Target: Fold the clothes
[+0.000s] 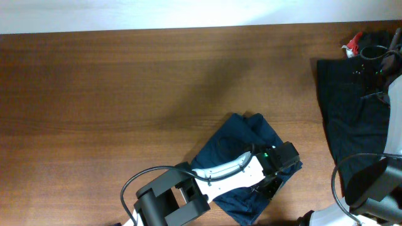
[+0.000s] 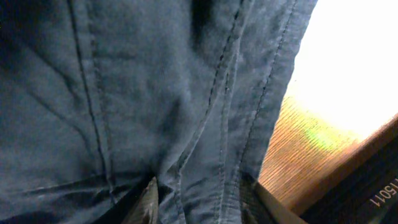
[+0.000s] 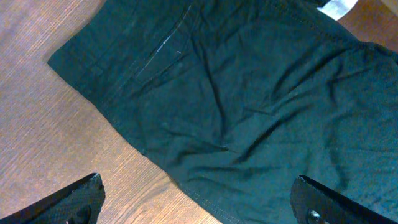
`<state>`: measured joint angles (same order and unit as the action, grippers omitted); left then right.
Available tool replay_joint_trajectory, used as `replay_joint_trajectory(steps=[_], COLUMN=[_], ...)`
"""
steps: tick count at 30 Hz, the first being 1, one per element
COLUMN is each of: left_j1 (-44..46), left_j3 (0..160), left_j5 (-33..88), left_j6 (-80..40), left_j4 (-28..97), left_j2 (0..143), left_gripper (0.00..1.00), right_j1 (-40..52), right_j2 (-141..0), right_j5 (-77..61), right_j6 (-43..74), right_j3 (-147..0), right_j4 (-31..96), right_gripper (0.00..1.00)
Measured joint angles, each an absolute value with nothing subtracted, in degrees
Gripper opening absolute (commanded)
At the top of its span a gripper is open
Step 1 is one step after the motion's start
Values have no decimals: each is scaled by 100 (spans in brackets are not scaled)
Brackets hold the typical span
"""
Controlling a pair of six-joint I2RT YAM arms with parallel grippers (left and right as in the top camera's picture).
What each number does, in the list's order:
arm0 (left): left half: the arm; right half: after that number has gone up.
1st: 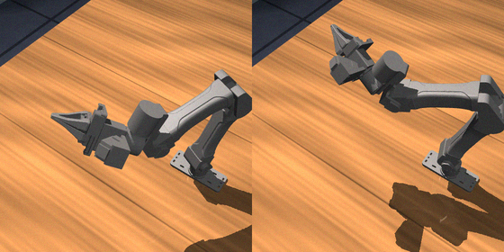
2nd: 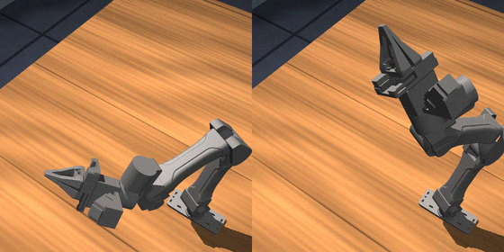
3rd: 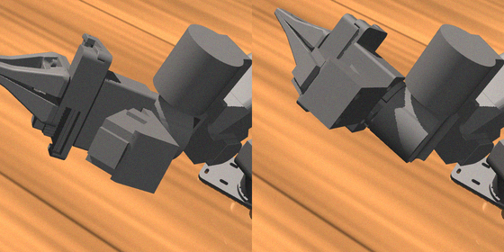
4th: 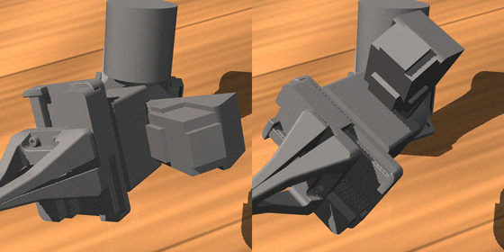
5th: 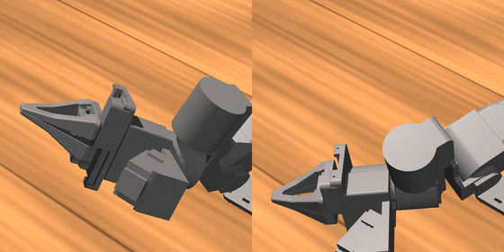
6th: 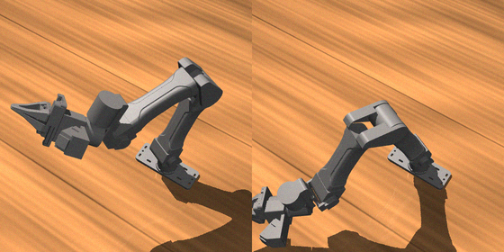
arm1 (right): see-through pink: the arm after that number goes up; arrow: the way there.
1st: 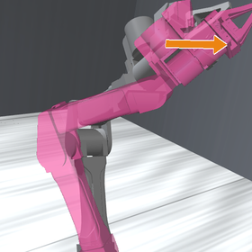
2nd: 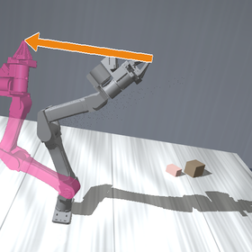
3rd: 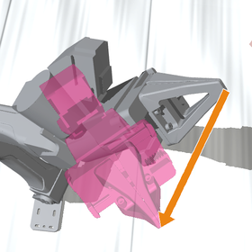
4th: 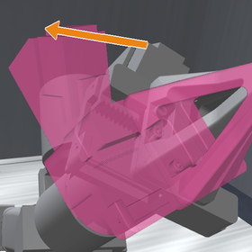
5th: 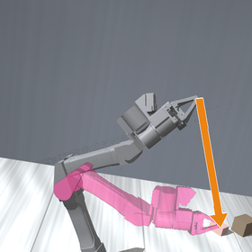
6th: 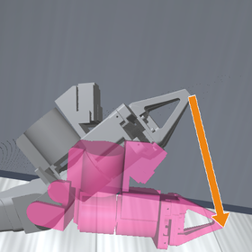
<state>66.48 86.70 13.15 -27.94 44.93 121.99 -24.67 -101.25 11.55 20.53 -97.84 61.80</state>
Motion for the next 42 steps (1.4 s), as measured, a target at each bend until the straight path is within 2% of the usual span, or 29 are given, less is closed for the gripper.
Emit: replay_joint_trajectory(steps=[2,5,8,9,12,13,14,16,19,20,21,23,25,26,27,28,29,32,34,37,38,39,41,42], left_j1=[6665,6628,6154,5725,4379,3946,3618,3079,2711,2700,2740,2847,3083,3168,3225,3240,3234,3009,2327,567,148,-792,-1920,-2543], left_j3=[8702,8936,9091,9164,9188,9188,9188,9192,9185,9183,9181,9181,9172,9172,9183,9183,9181,9177,9198,9314,9321,9336,9334,9336], left_j5=[1361,1461,1446,1387,1288,1271,1271,1608,2724,3022,3177,3304,3411,3415,3509,3520,3575,3544,3496,2749,2617,2421,2202,2093], left_j6=[-2814,-2766,-2534,-2443,-1898,-1645,-1466,-862,132,377,499,624,648,666,687,705,687,270,-161,-1120,-1247,-1441,-1632,-1769], left_j4=[4534,5009,5280,5408,5725,5752,5771,5931,6243,6326,6337,6344,6342,6311,6296,6252,6206,5942,5581,4880,4683,4294,3944,3785], left_j2=[12199,12162,11483,11244,11207,11209,11218,11415,12003,12193,12304,12503,12704,12739,12857,12921,12988,13008,12997,12899,12888,12888,12886,12888], left_gripper=[45,55,66,73,84,94,97,97,97,92,79,75,48,24,16,4,1,1,1,2,10,14,15,21], right_j1=[-2467,-2467,-2467,-2467,-2467,-2467,-2467,-2467,-2467,-2467,-2467,-2467,-2467,-2467,-2467,-2467,-2467,-2467,-2467,-2467,-2467,-2467,-2467,-2467], right_j2=[-10125,-10125,-10125,-10127,-10125,-10125,-10125,-10127,-10125,-10125,-10125,-10125,-10127,-10125,-10125,-10125,-10127,-10125,-10125,-10125,-10125,-10127,-10125,-10127], right_j5=[1155,1157,1157,1157,1155,1155,1155,1157,1157,1157,1155,1157,1155,1155,1157,1155,1155,1157,1157,1157,1155,1157,1157,1155], right_j6=[2053,2051,2053,2056,2053,2051,2051,2053,2053,2056,2056,2056,2056,2053,2053,2053,2056,2058,2053,2051,2053,2056,2051,2056], right_j3=[-9784,-9784,-9784,-9784,-9784,-9784,-9784,-9784,-9782,-9784,-9784,-9784,-9784,-9784,-9784,-9784,-9784,-9784,-9784,-9784,-9784,-9784,-9784,-9784], right_j4=[6173,6176,6171,6171,6176,6176,6176,6173,6173,6173,6173,6173,6171,6176,6176,6171,6173,6176,6173,6171,6176,6171,6173,6173], right_gripper=[99,99,99,99,99,99,99,99,99,99,99,99,99,99,98,99,99,99,99,99,99,99,99,99])
